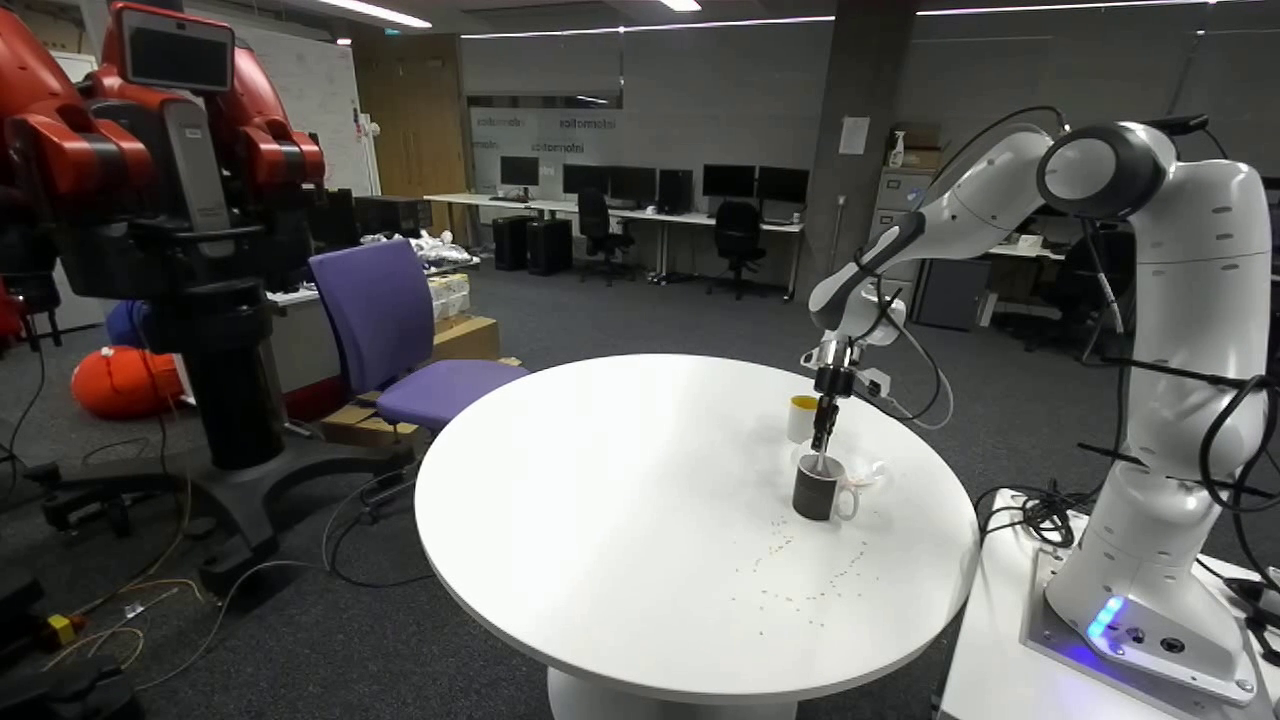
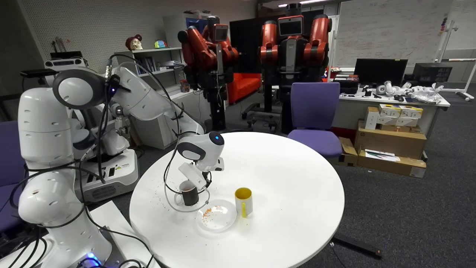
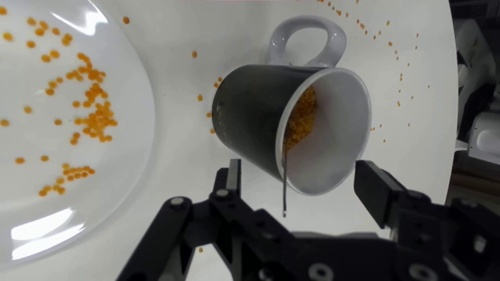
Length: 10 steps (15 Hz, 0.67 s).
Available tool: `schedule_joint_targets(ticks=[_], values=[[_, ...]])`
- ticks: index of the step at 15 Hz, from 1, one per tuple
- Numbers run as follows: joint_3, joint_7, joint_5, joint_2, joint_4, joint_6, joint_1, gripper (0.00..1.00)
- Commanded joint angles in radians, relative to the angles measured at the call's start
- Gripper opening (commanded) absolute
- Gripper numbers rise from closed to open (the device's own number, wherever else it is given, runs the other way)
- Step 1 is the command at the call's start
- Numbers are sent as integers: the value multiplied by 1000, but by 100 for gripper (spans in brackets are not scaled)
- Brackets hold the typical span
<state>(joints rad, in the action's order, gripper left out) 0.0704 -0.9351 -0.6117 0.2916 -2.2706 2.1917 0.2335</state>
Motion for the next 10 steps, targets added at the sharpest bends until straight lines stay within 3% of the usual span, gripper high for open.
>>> schedule_joint_targets(ticks=[1,7,10], values=[[4,22,16,-50,-28,9,0,78],[16,29,25,-102,-49,0,2,73],[26,29,26,-118,-65,-7,5,63]])
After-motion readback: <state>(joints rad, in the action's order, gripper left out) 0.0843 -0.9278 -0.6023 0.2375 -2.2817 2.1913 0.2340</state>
